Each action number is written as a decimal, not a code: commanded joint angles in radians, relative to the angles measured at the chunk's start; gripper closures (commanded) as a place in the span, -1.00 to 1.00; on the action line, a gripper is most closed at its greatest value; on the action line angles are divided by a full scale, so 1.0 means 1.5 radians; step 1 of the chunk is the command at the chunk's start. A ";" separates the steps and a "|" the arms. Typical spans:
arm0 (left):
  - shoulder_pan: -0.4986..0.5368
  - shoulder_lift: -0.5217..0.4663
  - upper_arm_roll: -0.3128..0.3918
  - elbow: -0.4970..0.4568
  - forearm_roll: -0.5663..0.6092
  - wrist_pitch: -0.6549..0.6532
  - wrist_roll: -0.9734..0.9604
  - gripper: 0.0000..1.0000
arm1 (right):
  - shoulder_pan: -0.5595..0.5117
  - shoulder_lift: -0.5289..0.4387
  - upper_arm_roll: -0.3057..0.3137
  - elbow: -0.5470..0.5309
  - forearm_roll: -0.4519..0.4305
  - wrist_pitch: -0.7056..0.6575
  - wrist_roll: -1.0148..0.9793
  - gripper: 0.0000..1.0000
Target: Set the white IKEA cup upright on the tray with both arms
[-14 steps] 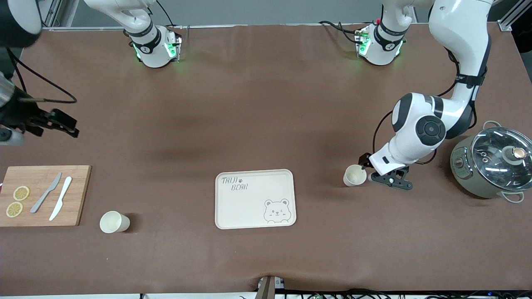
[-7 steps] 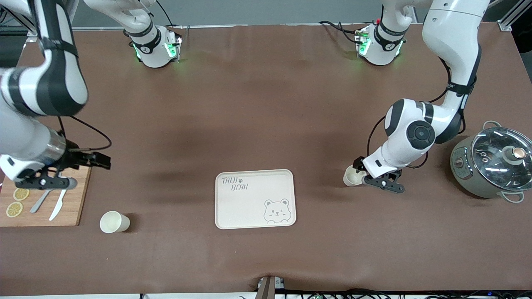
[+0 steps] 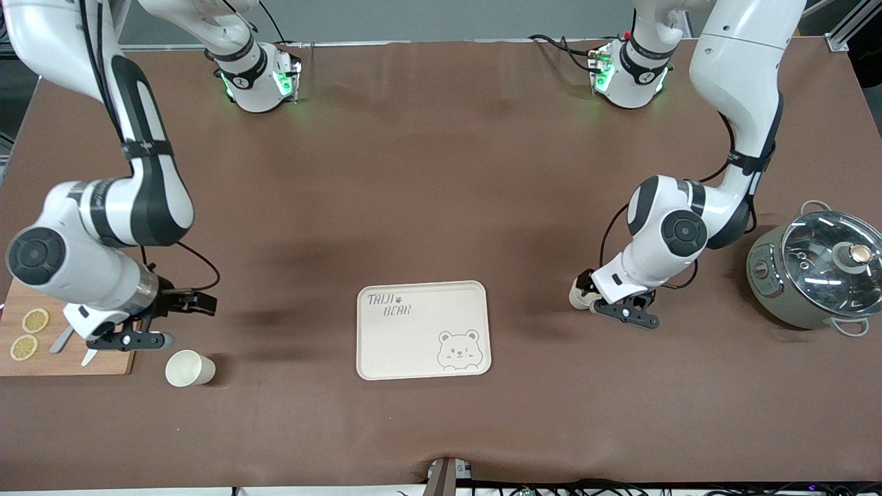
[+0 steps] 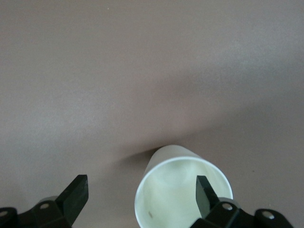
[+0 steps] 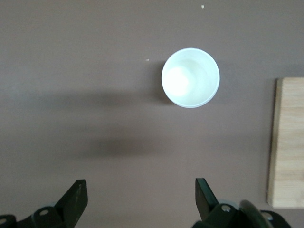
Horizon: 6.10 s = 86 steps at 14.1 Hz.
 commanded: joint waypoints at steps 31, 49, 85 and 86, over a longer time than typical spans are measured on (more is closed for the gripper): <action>-0.232 0.165 0.001 0.303 0.004 -0.098 -0.368 1.00 | 0.061 0.171 -0.004 0.166 -0.008 0.128 0.066 1.00; -0.254 0.222 0.000 0.338 0.003 -0.072 -0.368 1.00 | 0.306 0.210 -0.004 0.212 -0.013 0.118 0.337 1.00; 0.074 -0.284 -0.052 0.203 0.020 -0.517 -0.023 -1.00 | 0.027 -0.038 -0.007 0.265 0.024 -0.219 0.252 -1.00; 0.089 -0.297 -0.052 0.199 0.016 -0.520 -0.009 -1.00 | 0.016 -0.053 -0.007 0.259 0.024 -0.220 0.238 -1.00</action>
